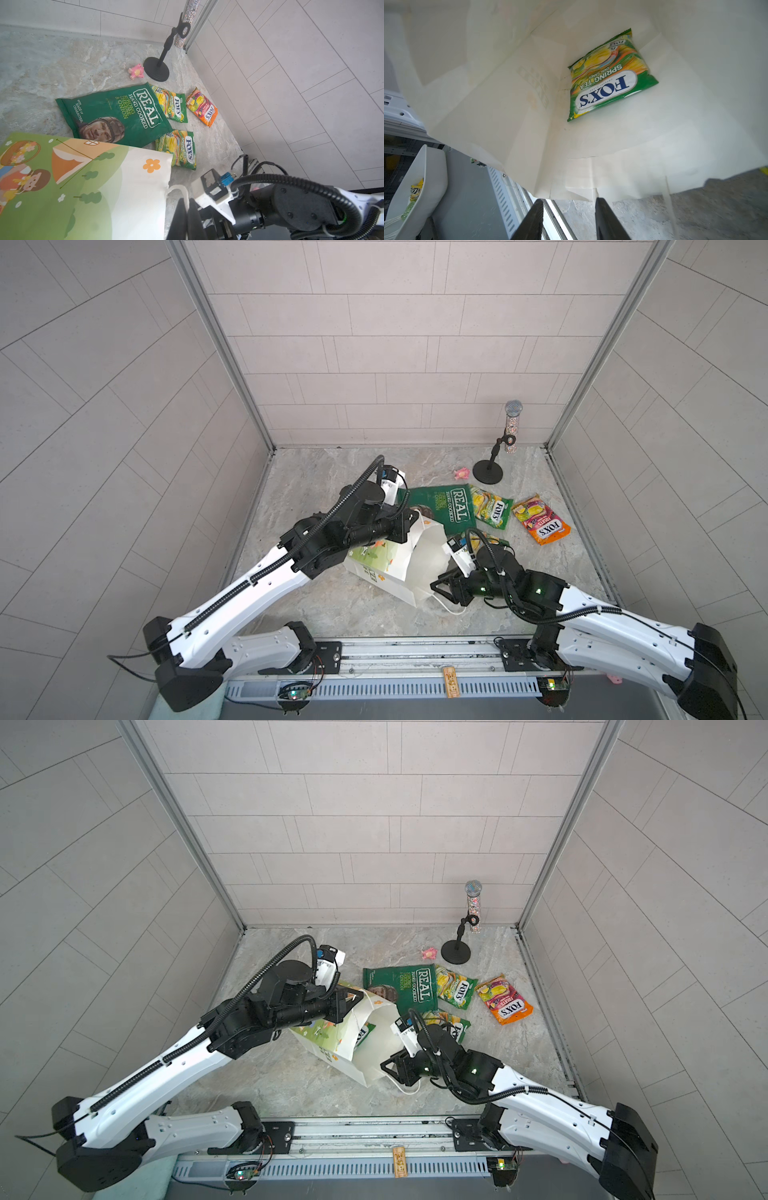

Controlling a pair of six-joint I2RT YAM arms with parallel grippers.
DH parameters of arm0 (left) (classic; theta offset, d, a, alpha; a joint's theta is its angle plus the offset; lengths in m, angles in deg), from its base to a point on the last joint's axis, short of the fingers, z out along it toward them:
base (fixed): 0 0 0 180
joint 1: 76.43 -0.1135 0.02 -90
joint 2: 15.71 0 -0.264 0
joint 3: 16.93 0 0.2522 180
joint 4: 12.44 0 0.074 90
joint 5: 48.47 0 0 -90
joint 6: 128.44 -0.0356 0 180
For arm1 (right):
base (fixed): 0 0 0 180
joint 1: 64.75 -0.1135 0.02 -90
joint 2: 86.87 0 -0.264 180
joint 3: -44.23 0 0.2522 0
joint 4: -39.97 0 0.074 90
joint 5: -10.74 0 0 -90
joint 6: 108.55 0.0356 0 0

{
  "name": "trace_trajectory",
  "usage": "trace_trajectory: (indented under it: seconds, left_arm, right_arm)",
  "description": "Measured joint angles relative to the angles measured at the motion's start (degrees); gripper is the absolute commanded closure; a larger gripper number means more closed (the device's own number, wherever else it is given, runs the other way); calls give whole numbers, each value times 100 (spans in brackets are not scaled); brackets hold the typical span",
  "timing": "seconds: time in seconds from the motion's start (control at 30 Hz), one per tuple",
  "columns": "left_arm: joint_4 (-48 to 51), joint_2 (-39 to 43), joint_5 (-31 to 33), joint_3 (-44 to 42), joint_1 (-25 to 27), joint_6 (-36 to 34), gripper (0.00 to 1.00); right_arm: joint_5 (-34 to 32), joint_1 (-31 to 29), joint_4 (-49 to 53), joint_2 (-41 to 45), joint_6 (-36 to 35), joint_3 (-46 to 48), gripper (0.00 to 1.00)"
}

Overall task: Take the snacks out of the paper bag
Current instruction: 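Reach the right gripper into the bag and grasp the green Spring Tea packet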

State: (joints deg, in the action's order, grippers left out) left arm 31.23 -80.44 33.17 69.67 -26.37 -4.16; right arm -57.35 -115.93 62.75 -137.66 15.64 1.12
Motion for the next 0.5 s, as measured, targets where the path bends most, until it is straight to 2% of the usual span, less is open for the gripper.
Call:
trace_trajectory:
  seconds: [0.27,0.5]
  left_arm:
    - [-101,-52,-28,-13,0,68,100]
    - [-223,-52,-157,-50,0,85,100]
  right_arm:
    - [162,-131,-719,-1156,103,-26,62]
    - [-13,-236,-1141,-2017,348,-229,58]
